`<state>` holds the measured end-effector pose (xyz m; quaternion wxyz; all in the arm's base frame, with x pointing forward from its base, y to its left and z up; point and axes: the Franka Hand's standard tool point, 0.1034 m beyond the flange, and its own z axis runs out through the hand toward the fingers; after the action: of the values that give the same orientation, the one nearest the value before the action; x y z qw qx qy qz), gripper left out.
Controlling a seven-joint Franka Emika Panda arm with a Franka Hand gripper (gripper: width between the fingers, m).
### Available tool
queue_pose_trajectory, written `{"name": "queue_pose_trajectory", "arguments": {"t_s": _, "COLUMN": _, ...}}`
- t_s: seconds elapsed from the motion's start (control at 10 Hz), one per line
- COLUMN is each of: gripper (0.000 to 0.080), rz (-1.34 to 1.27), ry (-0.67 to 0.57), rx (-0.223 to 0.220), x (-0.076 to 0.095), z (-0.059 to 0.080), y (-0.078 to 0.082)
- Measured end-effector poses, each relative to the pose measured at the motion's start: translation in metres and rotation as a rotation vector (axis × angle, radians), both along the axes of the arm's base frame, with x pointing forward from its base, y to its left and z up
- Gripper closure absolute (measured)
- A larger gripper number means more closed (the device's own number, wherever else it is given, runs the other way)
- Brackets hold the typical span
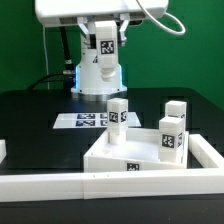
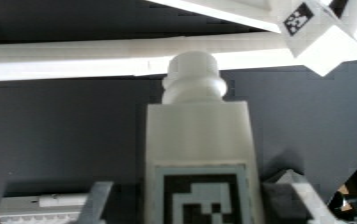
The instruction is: Assemble square table
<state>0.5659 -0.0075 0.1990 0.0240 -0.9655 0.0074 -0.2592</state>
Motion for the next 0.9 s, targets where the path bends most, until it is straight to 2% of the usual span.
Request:
{"name": "queue_pose_trajectory", "arguments": {"t_s": 0.2, "gripper": 0.0511, "rz": 0.026, "ry": -0.005, "rx": -0.015, "x": 0.008, "z": -0.002, "y": 0.005}}
{"name": "queue_pose_trajectory", "arguments": {"t_s": 0.3, "gripper": 0.0511, "rz": 0.045, "ry": -0.02, "rx": -0.062, "x": 0.012, "z": -0.011, "y": -0.004}}
{"name": "queue_pose_trajectory", "arguments": {"t_s": 0.4, "gripper": 0.0511, "rz": 0.041, "ry": -0.02, "rx": -0.082, "x": 0.014, "z": -0.021, "y": -0.009}}
{"name": "queue_pose_trajectory", "arguments": {"t_s": 0.5, "gripper": 0.0511, "rz": 0.052, "ry": -0.022, "rx": -0.098, "x": 0.015, "z": -0.024, "y": -0.012}}
{"name": "queue_pose_trajectory", "arguments": {"t_s": 0.9, "gripper": 0.0511, "rz": 0.049, "ry": -0.02, "rx": -0.097, "x": 0.015, "z": -0.025, "y": -0.011}}
